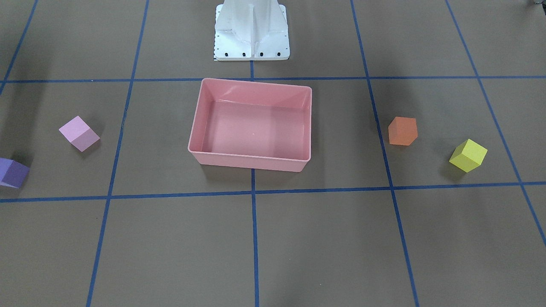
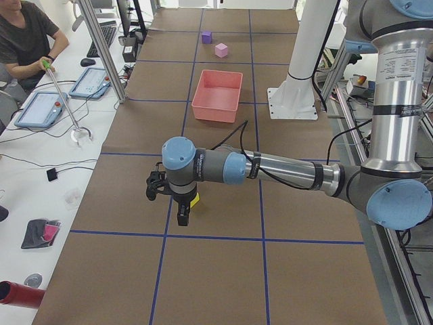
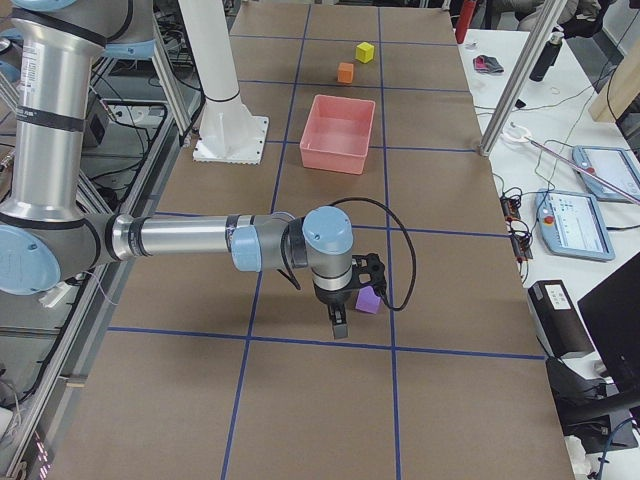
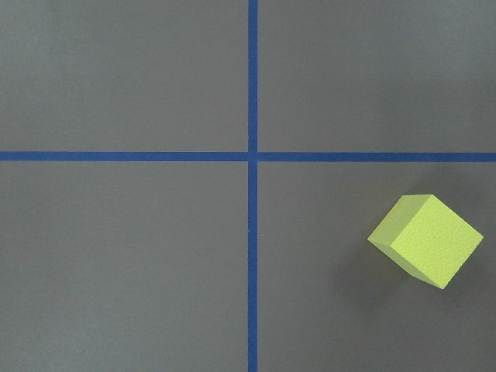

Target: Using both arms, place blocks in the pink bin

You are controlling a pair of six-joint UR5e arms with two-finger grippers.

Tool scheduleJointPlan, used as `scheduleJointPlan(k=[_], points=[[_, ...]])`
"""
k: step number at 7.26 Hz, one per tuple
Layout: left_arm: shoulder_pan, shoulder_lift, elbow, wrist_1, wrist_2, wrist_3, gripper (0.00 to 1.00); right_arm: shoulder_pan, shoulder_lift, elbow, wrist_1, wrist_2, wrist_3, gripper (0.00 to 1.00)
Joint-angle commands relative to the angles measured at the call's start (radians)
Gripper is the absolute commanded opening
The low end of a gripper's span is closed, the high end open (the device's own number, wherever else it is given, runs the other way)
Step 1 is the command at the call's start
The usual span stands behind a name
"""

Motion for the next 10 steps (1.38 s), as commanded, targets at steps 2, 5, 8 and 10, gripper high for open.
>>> scheduleJointPlan(k=[2, 5, 8, 10], points=[[0.000, 0.033, 0.007, -0.044, 0.007, 0.018, 1.00, -0.003, 0.000, -0.002, 0.002, 0.041, 0.002, 1.00], [0.000, 0.039, 0.005, -0.049, 0.000, 0.017, 1.00, -0.003, 0.000, -0.004, 0.002, 0.095, 0.005, 1.00], [0.003, 0.037, 0.010, -0.067, -0.002, 0.015, 1.00, -0.061, 0.029, -0.064, 0.051, 0.147, 0.019, 1.00], [0.008, 0.037, 0.013, -0.072, -0.002, 0.015, 1.00, -0.087, 0.037, -0.071, 0.063, 0.141, 0.017, 1.00]])
